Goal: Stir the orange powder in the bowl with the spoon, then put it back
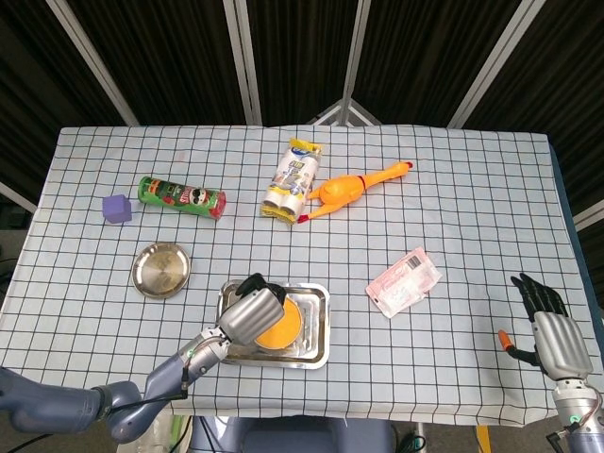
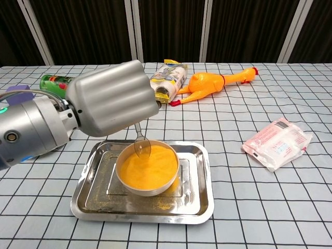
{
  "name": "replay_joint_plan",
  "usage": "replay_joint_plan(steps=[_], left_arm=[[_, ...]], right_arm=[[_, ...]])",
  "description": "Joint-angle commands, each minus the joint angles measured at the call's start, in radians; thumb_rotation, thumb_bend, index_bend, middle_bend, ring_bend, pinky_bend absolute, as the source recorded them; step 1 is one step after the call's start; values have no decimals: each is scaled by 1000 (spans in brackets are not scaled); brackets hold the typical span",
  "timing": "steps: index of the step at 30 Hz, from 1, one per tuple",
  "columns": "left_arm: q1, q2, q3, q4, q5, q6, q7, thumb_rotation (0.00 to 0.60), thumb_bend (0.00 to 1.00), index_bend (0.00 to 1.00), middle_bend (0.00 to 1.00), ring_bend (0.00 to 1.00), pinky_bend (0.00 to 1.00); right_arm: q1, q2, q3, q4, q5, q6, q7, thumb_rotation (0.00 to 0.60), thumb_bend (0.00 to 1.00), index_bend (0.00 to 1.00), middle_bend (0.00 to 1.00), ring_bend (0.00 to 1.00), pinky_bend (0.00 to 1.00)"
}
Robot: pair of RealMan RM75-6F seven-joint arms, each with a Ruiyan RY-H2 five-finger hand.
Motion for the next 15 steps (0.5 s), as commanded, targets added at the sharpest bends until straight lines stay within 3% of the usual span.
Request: replay_joint_plan(steps=[1, 6, 15], left_arm=[[-6, 8, 4, 0, 21, -16, 15, 600, 837, 778, 1000, 923, 878], [-21, 32, 34, 13, 85, -59, 66, 600, 832, 778, 1000, 922, 878], [0, 3, -21, 13, 93, -33, 6, 600, 831, 778, 1000, 922, 878]], right_arm=[[0, 0, 0, 0, -1, 1, 0, 600, 404, 0, 0, 0, 0], [0, 0, 0, -1, 0, 0, -1, 600, 405, 0, 0, 0, 0], [-1, 0, 0, 0, 0, 1, -2, 600, 405, 0, 0, 0, 0]])
